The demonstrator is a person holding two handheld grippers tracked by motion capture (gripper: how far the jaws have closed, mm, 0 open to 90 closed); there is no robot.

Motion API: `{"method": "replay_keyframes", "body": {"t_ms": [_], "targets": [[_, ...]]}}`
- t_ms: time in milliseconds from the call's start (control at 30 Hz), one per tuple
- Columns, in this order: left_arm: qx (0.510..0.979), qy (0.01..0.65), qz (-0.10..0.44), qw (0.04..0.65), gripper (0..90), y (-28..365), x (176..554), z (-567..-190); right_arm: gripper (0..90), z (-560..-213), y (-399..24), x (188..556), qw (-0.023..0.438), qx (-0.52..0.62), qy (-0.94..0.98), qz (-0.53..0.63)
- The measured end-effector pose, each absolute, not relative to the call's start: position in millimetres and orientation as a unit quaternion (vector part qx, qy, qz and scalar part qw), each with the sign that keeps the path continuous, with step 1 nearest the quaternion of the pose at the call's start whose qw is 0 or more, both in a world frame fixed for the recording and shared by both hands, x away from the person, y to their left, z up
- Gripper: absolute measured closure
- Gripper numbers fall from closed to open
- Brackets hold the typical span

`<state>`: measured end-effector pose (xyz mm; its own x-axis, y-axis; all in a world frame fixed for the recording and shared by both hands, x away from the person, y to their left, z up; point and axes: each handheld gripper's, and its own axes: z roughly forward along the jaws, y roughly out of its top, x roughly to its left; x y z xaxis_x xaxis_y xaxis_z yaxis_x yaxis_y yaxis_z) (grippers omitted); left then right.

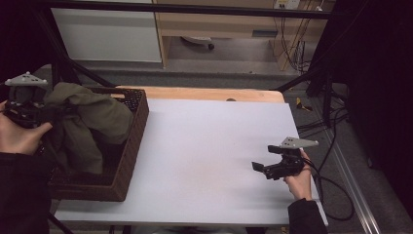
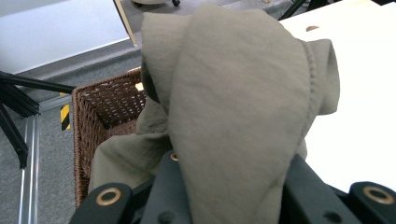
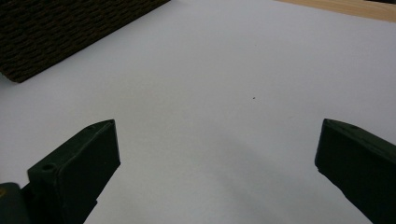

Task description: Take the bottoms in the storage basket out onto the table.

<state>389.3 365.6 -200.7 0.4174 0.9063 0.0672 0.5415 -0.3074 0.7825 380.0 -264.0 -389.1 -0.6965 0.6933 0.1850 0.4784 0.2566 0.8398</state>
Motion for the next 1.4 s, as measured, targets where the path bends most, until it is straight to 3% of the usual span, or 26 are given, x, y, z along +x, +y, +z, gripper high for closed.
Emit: {"method": "replay_keyframes", "body": {"t_ms": [1400], "targets": [[0.77,0.449,0.26,0.372,78.8,351,385,-174,0.6,-389,-264,380,0.111,0.374,0.785,0.482]]}}
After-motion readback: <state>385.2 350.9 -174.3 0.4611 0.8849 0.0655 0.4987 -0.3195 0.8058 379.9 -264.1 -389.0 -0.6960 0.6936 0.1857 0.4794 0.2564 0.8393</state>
